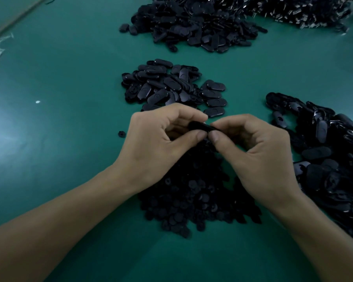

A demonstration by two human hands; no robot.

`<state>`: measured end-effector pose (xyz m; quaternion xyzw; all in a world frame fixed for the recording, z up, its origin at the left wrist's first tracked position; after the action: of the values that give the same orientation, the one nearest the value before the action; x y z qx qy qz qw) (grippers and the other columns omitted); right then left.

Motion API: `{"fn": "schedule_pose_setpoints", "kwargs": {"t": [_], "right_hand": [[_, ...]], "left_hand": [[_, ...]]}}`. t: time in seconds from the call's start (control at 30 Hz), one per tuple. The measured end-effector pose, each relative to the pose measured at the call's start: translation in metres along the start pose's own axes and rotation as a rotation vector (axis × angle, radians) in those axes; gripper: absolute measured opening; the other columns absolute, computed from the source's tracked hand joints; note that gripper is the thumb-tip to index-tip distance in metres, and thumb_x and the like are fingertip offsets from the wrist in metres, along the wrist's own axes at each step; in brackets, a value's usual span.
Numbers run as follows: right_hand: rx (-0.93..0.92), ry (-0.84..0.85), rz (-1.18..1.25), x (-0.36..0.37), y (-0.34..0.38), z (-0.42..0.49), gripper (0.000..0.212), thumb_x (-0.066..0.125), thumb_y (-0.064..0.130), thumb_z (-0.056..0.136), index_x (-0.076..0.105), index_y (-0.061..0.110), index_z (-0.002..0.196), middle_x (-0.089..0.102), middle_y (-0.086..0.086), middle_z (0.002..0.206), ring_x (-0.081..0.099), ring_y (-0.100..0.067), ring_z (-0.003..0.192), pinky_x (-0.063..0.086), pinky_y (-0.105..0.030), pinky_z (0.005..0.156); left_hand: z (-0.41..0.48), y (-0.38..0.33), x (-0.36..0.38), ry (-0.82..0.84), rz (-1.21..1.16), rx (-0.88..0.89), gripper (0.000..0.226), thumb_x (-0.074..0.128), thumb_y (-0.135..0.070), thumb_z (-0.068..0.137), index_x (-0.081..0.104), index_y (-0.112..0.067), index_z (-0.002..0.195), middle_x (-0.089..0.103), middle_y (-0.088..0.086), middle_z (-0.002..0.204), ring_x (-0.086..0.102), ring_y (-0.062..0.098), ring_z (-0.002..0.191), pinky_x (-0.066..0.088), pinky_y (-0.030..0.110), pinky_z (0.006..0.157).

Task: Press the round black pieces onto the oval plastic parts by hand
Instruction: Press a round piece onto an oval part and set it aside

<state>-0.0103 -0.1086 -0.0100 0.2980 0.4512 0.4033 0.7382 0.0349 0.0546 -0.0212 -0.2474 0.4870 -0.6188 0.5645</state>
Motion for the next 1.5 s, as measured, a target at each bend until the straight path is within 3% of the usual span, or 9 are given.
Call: {"fn": "schedule_pose_setpoints", "kwargs": {"t": [0.13, 0.37, 0.5, 0.63, 0.87, 1.0, 1.13, 1.4, 1.5], "right_hand": [[0.067, 0.040, -0.007, 0.002, -0.004, 0.000, 0.011, 0.073, 0.022, 0.085, 0.070, 0.031, 0.089, 0.072, 0.011, 0.083, 0.067, -0.009, 0.069, 0.056, -0.028, 0.065], [0.083, 0.110, -0.062, 0.006, -0.006, 0.003, 0.012, 0.068, 0.028, 0.087, 0.063, 0.038, 0.084, 0.070, 0.019, 0.084, 0.064, -0.003, 0.068, 0.049, -0.014, 0.060], [0.119, 0.105, 0.025, 0.007, -0.011, 0.005, 0.008, 0.068, 0.031, 0.085, 0.065, 0.038, 0.085, 0.070, 0.016, 0.081, 0.066, -0.009, 0.072, 0.055, -0.025, 0.067], [0.039, 0.049, -0.009, 0.003, -0.011, 0.003, 0.017, 0.074, 0.024, 0.088, 0.068, 0.032, 0.102, 0.071, 0.013, 0.082, 0.069, -0.011, 0.077, 0.055, -0.027, 0.072], [-0.253, -0.073, -0.330, 0.001, 0.004, 0.001, 0.017, 0.077, 0.016, 0.088, 0.078, 0.012, 0.104, 0.062, -0.002, 0.093, 0.052, 0.001, 0.083, 0.035, -0.006, 0.077], [-0.333, -0.122, -0.379, 0.002, 0.009, 0.000, 0.014, 0.076, 0.012, 0.090, 0.078, 0.006, 0.102, 0.066, -0.008, 0.091, 0.062, -0.018, 0.081, 0.046, -0.015, 0.076], [-0.354, -0.137, -0.412, 0.005, 0.010, 0.000, 0.012, 0.075, 0.010, 0.090, 0.078, 0.005, 0.100, 0.069, -0.009, 0.090, 0.066, -0.021, 0.082, 0.052, -0.022, 0.076], [-0.231, -0.089, -0.368, 0.009, 0.008, 0.002, 0.004, 0.070, 0.009, 0.092, 0.071, 0.011, 0.095, 0.064, 0.006, 0.087, 0.052, 0.000, 0.079, 0.038, -0.004, 0.074], [-0.211, -0.121, -0.361, 0.004, 0.007, 0.002, 0.017, 0.065, 0.009, 0.095, 0.069, 0.011, 0.112, 0.060, 0.007, 0.090, 0.051, 0.001, 0.082, 0.038, -0.004, 0.079]], "left_hand": [[0.001, 0.004, -0.001, -0.009, -0.017, -0.040, 0.027, 0.082, -0.014, 0.080, 0.074, -0.030, 0.099, 0.078, -0.008, 0.090, 0.075, 0.007, 0.081, 0.060, 0.025, 0.077], [0.003, 0.006, 0.000, 0.003, -0.040, -0.071, 0.029, 0.080, -0.008, 0.081, 0.074, -0.030, 0.098, 0.078, -0.006, 0.088, 0.075, 0.010, 0.074, 0.060, 0.024, 0.072], [0.003, 0.007, 0.000, 0.021, -0.076, -0.097, 0.030, 0.078, -0.006, 0.083, 0.073, -0.027, 0.103, 0.078, -0.003, 0.088, 0.075, 0.013, 0.073, 0.059, 0.023, 0.072], [0.004, 0.009, -0.001, 0.030, -0.129, -0.139, 0.026, 0.077, -0.007, 0.082, 0.073, -0.021, 0.104, 0.077, 0.002, 0.083, 0.075, 0.016, 0.070, 0.060, 0.025, 0.070], [0.006, 0.010, 0.000, 0.055, -0.223, -0.175, 0.020, 0.076, -0.008, 0.079, 0.073, -0.019, 0.095, 0.077, 0.001, 0.078, 0.074, 0.015, 0.068, 0.059, 0.024, 0.068], [0.006, 0.011, 0.002, 0.081, -0.307, -0.194, 0.021, 0.072, 0.000, 0.082, 0.072, -0.014, 0.097, 0.078, 0.003, 0.081, 0.075, 0.016, 0.074, 0.060, 0.024, 0.071], [0.007, 0.014, 0.002, 0.073, -0.378, -0.244, 0.024, 0.070, 0.008, 0.086, 0.071, -0.012, 0.098, 0.077, 0.005, 0.080, 0.075, 0.019, 0.077, 0.060, 0.024, 0.072], [0.008, 0.017, 0.000, 0.027, -0.356, -0.263, 0.021, 0.072, 0.005, 0.086, 0.073, -0.014, 0.096, 0.077, 0.007, 0.080, 0.076, 0.024, 0.078, 0.061, 0.027, 0.073], [0.008, 0.017, -0.001, 0.012, -0.365, -0.258, 0.020, 0.071, 0.005, 0.086, 0.074, -0.013, 0.095, 0.077, 0.006, 0.079, 0.077, 0.024, 0.080, 0.061, 0.026, 0.073]]}}
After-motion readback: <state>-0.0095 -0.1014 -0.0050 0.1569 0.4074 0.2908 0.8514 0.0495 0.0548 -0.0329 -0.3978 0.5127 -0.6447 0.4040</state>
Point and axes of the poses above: each hand's wrist, its own z-axis towards the middle knuckle, its own x-axis out of the palm, y = z × x, the point moved 5 cm from there along z, towards the middle knuckle
